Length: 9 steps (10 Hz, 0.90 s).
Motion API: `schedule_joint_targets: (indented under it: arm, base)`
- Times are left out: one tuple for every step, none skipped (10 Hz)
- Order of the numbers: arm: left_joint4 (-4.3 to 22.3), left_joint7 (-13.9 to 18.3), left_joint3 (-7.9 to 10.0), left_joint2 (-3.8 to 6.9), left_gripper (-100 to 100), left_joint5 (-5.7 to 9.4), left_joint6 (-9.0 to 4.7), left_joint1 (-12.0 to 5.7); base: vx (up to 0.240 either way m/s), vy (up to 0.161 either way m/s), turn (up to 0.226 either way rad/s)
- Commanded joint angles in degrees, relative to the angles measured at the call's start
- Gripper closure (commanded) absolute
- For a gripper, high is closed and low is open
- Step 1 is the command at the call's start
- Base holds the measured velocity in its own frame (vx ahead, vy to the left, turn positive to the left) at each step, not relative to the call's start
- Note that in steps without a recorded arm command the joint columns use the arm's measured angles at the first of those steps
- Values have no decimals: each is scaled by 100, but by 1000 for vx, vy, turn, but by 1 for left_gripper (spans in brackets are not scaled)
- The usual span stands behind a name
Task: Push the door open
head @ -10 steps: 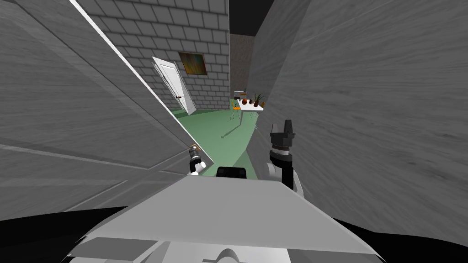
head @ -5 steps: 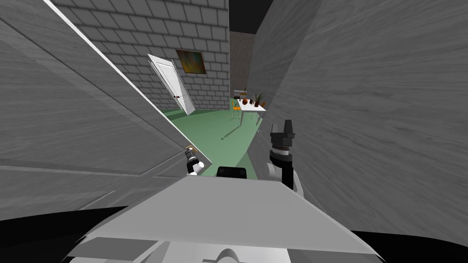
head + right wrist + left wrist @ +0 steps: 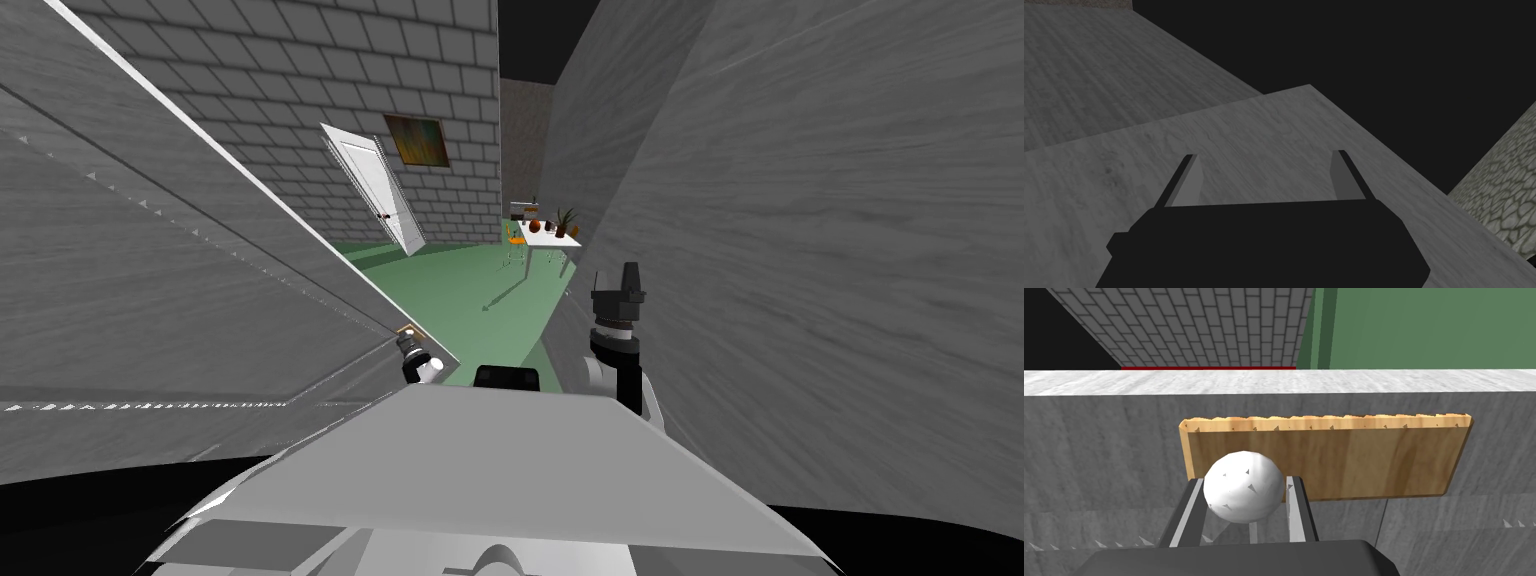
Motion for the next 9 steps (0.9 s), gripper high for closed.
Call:
schedule_joint_targets:
  arm:
    - [-90,-87,110,-37,100,97,-17,11]
    - [-55,-36,68,-26,100,62,-4,43]
    - [-74,-88,174,8,100,145,-29,57]
    - [-77,-103,203,14,100,167,-34,59]
    - [-83,-138,269,24,100,221,-47,66]
    - [-90,-178,344,31,100,280,-61,73]
    - [-97,-220,423,33,100,344,-75,81]
    - [-104,-263,503,30,100,408,-90,88]
    - [-111,-304,581,22,100,470,-105,96]
  base:
    - [145,53,-19]
    - [63,32,16]
    - [115,68,22]
    - [157,88,23]
    - [182,71,25]
    - [184,105,29]
    - [192,123,39]
    - [210,135,35]
    - [229,143,23]
